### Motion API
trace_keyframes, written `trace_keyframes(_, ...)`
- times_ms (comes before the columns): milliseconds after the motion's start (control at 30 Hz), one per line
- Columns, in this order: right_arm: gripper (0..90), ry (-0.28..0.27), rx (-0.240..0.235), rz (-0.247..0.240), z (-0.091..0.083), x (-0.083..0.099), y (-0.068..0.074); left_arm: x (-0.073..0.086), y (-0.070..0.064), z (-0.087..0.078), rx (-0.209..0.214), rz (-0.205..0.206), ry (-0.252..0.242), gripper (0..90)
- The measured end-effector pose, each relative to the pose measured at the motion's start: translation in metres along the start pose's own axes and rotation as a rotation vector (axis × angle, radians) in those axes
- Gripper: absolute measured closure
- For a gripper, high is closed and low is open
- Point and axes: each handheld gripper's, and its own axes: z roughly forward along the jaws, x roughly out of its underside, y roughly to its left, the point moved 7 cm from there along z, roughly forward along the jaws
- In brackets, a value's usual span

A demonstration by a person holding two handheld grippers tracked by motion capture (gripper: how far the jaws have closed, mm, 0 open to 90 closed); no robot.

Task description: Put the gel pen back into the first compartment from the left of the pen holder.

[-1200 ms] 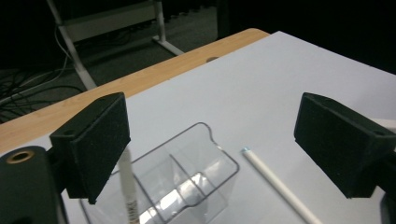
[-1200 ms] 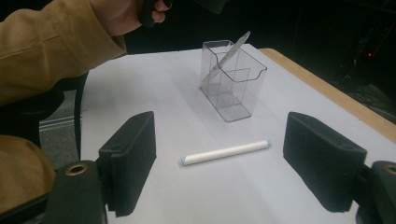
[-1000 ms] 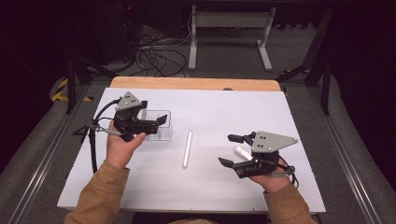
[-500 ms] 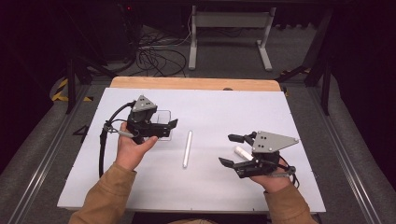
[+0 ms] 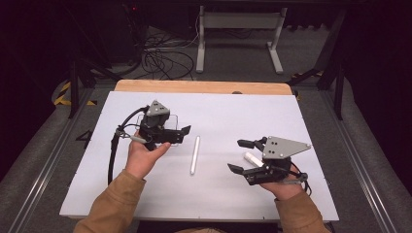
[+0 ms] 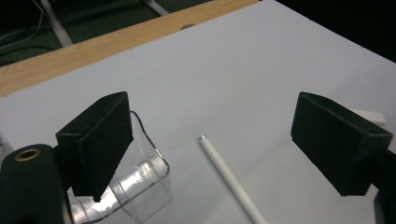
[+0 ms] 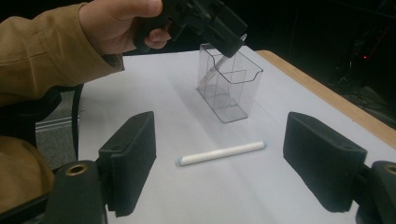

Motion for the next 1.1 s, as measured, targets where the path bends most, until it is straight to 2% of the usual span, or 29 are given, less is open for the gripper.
trace_keyframes(33, 26.2, 0.001, -0.001, 0.001, 0.0, 0.0, 0.0, 0.002, -0.001, 0.002, -0.035, 0.005, 0.008, 13.4)
trace_keyframes(100, 26.2, 0.002, -0.001, 0.0, 0.0, 0.0, 0.0, 0.004, -0.003, 0.005, -0.061, 0.002, 0.023, 17.0)
trace_keyframes(233, 26.2, -0.001, 0.001, -0.002, -0.001, 0.0, 0.0, 0.009, -0.005, 0.015, -0.061, -0.033, 0.051, 19.2)
trace_keyframes(600, 26.2, -0.003, 0.0, 0.001, -0.001, 0.0, -0.001, 0.017, -0.009, 0.035, -0.094, -0.056, 0.095, 18.4)
trace_keyframes(967, 26.2, -0.007, 0.0, 0.004, -0.002, 0.0, -0.001, 0.021, -0.016, 0.046, -0.116, -0.033, 0.105, 18.6)
trace_keyframes(1100, 26.2, -0.007, 0.0, 0.001, -0.002, 0.0, -0.001, 0.025, -0.017, 0.052, -0.116, -0.072, 0.12, 19.1)
